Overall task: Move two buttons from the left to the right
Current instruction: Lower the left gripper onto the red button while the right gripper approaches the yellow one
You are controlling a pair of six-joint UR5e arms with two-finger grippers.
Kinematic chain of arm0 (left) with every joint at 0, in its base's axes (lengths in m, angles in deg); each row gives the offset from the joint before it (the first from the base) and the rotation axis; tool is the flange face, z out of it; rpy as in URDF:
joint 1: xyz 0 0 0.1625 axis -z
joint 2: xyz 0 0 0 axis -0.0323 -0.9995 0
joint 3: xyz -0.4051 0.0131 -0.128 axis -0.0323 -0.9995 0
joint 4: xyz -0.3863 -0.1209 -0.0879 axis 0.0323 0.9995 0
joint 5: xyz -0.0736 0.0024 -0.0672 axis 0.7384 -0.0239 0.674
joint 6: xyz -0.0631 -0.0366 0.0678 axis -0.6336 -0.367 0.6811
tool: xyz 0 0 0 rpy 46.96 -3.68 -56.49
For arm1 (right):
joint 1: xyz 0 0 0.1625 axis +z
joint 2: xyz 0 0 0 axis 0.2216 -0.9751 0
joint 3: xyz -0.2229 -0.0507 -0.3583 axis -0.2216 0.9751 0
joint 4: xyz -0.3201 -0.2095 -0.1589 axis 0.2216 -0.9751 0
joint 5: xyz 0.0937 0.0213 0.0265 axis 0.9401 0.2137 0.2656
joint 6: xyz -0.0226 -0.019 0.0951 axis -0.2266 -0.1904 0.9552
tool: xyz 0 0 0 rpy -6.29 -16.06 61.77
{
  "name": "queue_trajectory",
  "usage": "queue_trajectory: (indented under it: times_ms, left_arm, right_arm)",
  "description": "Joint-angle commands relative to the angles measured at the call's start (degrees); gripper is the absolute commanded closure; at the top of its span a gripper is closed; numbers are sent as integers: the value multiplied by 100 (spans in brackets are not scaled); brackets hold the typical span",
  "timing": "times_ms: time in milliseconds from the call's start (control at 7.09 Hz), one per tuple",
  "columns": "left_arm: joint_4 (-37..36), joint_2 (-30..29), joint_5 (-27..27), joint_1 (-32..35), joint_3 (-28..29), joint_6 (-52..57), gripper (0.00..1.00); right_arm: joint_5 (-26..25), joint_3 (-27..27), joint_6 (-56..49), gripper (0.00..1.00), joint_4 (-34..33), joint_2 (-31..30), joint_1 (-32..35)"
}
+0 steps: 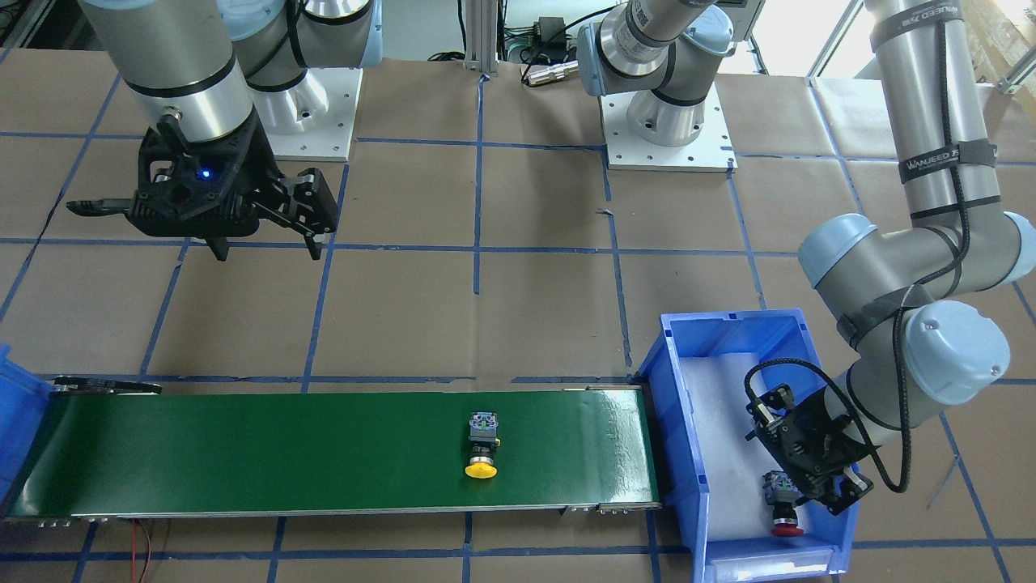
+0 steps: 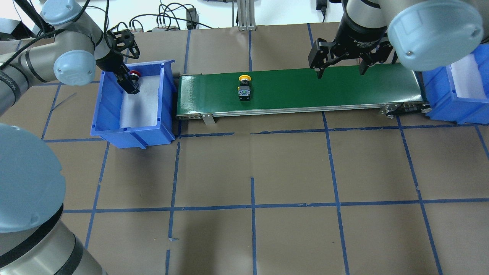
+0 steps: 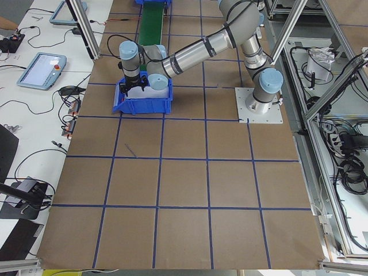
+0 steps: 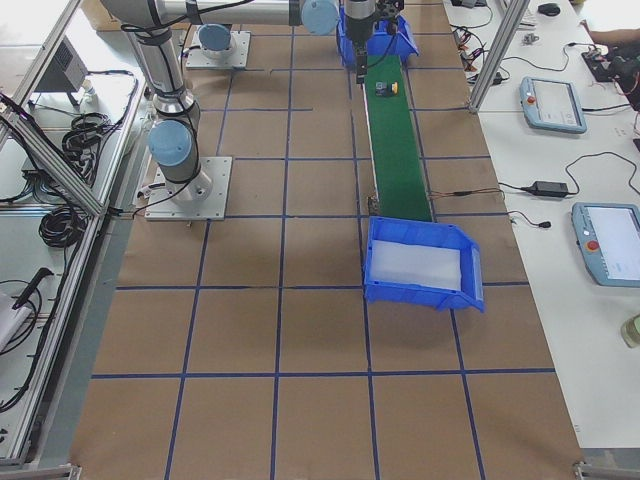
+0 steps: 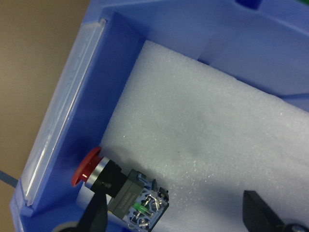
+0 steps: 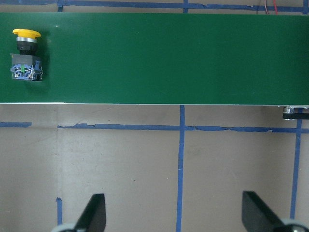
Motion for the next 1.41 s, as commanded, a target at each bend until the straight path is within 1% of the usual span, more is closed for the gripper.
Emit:
queue_trajectory:
  times_ms: [0,141,282,423,988,1129,1270]
  left_arm:
    - [-7,-10,76,-25,78,1,0]
    - [11,-11,76,-25,209,1,0]
    - [11,-80,85,-25,254,1,0]
    - [11,-116,76,-25,263,1,0]
    - [2,-230,102,-69,272,1,0]
    - [11,-248,276,-165,272,1,0]
    - [11,-257,304,-183,255,1,0]
  right_arm:
    - [7,0,140,0,-443,220,65]
    - [24,43,140,0,-671,386,73]
    - [225,52,183,0,-1022,623,82]
    - [305,61,288,0,-1321,799,91]
    - [315,61,298,0,-1824,1327,135]
    - [315,70,611,0,-1930,1459,240]
    - [289,70,1084,0,-2087,1626,275]
